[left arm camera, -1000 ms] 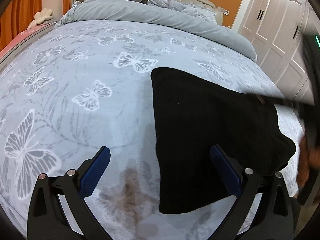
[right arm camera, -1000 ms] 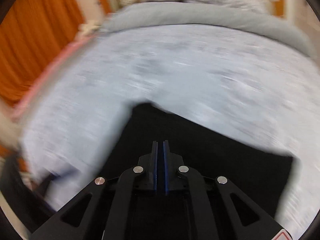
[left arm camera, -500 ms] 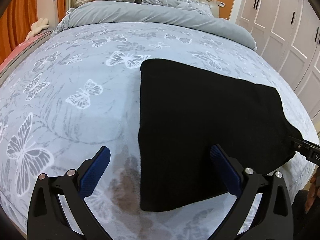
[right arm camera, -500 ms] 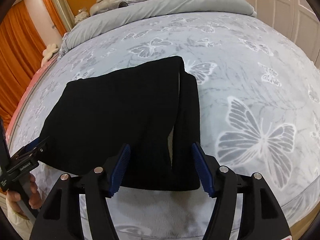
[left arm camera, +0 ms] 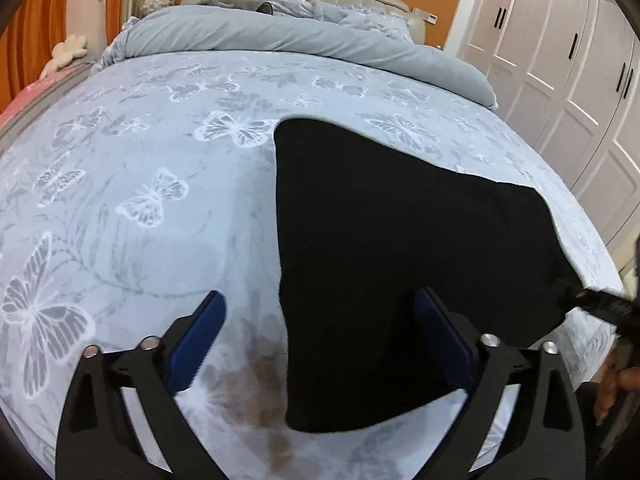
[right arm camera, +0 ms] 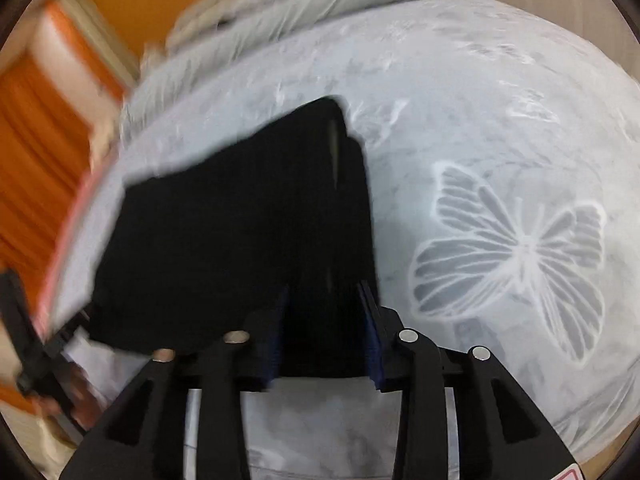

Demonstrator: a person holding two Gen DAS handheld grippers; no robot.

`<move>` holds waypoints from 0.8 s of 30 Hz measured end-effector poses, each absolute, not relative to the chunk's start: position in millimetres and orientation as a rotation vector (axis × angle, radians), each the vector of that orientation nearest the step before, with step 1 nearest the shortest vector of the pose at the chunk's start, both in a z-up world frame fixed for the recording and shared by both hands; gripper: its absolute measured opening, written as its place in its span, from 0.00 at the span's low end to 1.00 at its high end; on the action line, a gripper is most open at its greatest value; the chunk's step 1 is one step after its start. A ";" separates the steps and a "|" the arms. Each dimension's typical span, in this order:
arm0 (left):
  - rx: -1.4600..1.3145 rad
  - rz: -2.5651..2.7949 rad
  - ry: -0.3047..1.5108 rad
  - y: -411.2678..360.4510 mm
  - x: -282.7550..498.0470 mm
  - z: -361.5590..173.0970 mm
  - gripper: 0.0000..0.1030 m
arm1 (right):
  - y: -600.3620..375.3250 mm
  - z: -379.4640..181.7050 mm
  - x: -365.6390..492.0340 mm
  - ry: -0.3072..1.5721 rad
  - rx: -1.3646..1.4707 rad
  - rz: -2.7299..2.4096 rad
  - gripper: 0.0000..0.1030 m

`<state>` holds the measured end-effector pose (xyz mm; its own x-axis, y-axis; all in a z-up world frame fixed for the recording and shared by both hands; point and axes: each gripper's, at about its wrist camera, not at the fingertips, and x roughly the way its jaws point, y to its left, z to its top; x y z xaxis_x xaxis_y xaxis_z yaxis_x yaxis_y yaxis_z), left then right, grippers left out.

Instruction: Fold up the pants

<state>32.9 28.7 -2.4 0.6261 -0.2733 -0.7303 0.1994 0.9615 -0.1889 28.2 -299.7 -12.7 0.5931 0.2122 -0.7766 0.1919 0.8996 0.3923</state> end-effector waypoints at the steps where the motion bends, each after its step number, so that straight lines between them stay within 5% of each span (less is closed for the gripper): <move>1: -0.095 -0.268 0.850 29.1 32.9 -2.3 0.95 | -301.9 -7.2 27.8 0.924 0.464 -0.011 0.60; 10: -0.190 -0.239 0.965 39.5 50.6 -24.9 0.96 | -299.7 -16.3 37.5 0.918 0.447 -0.034 0.69; 13: -0.225 -0.259 0.949 43.8 49.3 -20.6 0.96 | -272.1 16.2 38.9 0.818 0.391 0.072 0.51; 16: -0.203 -0.249 0.936 41.4 48.0 -19.2 0.96 | -219.9 40.5 60.8 0.815 0.307 0.250 0.45; 17: -0.200 -0.246 0.943 40.4 48.9 -20.8 0.96 | -199.0 41.4 74.7 0.843 0.288 0.320 0.35; 24: -0.225 -0.253 0.968 42.2 51.6 -26.0 0.96 | -161.0 -25.0 160.7 1.005 0.231 0.301 0.21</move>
<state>51.6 42.2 -26.0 0.5418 -0.3105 -0.7811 0.1113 0.9476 -0.2994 160.7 -161.0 -25.0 0.5008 0.3519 -0.7908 -0.1411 0.9346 0.3265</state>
